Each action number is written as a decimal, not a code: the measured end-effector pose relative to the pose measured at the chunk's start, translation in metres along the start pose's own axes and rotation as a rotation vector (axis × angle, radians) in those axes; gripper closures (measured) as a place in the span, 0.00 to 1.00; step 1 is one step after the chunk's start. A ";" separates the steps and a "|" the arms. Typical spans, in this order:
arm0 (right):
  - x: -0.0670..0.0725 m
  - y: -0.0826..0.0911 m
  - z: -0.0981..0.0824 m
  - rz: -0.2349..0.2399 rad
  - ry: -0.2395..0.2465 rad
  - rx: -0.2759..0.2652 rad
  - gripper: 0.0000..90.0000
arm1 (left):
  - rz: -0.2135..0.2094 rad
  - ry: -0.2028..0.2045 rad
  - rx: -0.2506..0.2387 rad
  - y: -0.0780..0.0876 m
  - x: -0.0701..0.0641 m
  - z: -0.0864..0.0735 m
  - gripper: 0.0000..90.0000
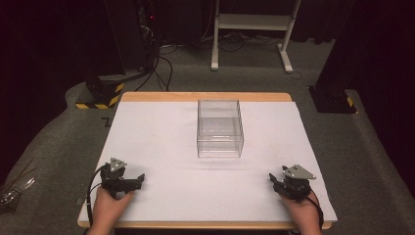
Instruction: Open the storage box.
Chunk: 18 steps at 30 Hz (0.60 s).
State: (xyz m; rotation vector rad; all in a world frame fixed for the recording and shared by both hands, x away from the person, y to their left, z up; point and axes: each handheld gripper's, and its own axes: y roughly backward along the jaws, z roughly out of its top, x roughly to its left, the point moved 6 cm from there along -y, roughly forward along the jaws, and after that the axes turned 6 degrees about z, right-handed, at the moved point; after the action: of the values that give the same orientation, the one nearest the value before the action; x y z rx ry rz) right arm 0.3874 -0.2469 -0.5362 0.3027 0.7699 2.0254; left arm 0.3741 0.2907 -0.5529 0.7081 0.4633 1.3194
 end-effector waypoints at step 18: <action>0.018 0.011 0.021 0.037 0.005 -0.065 0.49 | 0.000 -0.001 0.000 0.000 0.000 0.000 0.01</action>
State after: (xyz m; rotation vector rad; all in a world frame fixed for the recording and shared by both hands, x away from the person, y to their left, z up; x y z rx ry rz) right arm 0.3804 -0.2271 -0.5149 0.2769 0.7043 2.0825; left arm 0.3741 0.2907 -0.5529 0.7088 0.4627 1.3187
